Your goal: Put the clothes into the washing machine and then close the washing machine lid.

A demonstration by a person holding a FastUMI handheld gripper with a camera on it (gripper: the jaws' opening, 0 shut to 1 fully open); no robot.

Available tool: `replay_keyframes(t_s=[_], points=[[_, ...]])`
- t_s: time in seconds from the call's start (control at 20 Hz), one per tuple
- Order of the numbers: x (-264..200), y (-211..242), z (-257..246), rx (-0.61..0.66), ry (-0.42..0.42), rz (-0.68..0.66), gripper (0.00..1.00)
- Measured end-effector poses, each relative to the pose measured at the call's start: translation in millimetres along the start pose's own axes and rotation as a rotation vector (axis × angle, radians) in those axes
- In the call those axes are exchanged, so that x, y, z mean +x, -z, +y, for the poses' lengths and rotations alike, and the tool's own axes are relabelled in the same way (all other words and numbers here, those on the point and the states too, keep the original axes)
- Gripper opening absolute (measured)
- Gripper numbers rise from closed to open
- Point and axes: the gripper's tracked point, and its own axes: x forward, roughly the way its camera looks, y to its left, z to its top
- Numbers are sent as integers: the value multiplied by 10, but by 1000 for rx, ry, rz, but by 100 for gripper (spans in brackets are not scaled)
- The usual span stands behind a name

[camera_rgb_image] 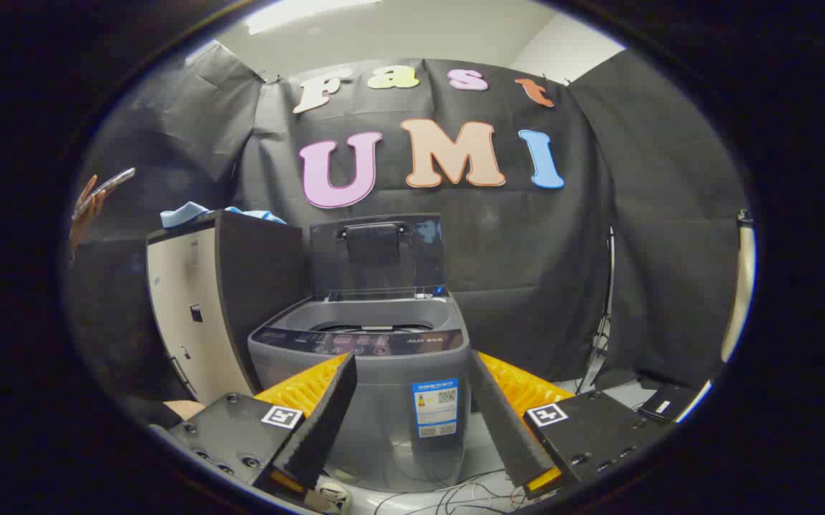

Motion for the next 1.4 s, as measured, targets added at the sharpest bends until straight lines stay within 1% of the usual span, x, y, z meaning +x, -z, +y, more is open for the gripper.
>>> replay_keyframes(t_s=[0.4, 1.1, 1.2, 1.4], points=[[-8, -9, 42, -48, 1, -4, 98], [-11, -11, 31, -37, 9, -2, 98], [-8, -13, 88, -32, 0, -3, 98], [65, -124, 188, -36, 18, -7, 98]])
